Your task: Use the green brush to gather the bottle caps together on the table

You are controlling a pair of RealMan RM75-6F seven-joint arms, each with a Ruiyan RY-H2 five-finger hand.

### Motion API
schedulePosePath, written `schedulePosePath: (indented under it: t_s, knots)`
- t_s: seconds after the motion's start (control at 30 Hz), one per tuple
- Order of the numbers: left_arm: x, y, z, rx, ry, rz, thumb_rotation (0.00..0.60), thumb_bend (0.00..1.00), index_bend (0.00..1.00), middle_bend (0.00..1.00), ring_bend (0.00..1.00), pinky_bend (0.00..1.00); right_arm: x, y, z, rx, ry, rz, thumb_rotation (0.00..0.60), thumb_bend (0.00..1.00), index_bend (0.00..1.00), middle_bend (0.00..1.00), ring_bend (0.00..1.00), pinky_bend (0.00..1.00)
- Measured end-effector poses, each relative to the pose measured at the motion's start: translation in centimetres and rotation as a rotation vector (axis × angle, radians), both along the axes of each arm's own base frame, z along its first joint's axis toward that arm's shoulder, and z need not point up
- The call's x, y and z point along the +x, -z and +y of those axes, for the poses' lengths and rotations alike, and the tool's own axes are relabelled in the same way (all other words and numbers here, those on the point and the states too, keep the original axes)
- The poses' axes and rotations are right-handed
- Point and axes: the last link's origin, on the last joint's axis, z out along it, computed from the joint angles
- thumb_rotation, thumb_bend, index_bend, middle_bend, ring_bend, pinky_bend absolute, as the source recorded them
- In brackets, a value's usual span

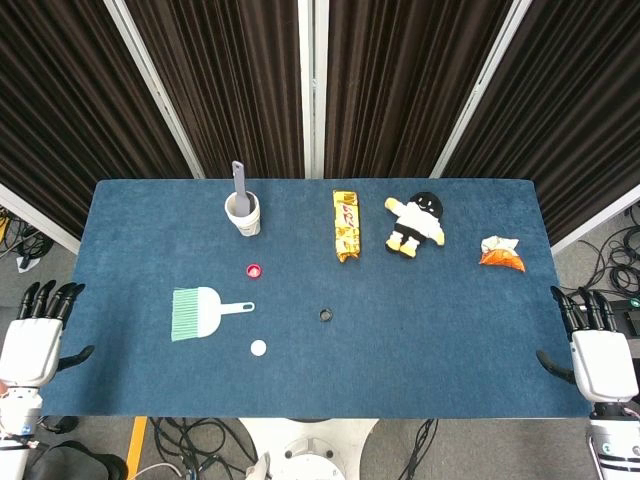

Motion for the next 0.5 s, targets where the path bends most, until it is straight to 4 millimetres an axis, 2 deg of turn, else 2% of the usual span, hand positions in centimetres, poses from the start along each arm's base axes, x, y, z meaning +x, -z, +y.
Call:
schedulePosePath:
  t_s: [0.3, 0.43, 0.5]
  knots:
    - [0.2, 0.0, 0.0, 0.018, 0.004, -0.003, 0.6, 0.01, 0.13, 0.14, 0.06, 0.03, 0.0, -0.3, 0.1, -0.014, -0.013, -0.008, 0.6, 0.08, 0.0, 0.2, 0.0, 0.06]
    - [0.7, -0.1, 0.8, 0.017, 0.029, -0.025, 0.6, 0.02, 0.15, 0.15, 0.06, 0.03, 0.3, -0.8, 0.1, -0.036, -0.035, -0.003, 0.6, 0.08, 0.0, 0.2, 0.0, 0.06]
    - [1.2, 0.0, 1.6, 0.008, 0.05, -0.038, 0.6, 0.04, 0.17, 0.18, 0.09, 0.03, 0.3, -1.1, 0.2, -0.045, -0.04, 0.001, 0.6, 0.08, 0.0, 0.2, 0.0, 0.06]
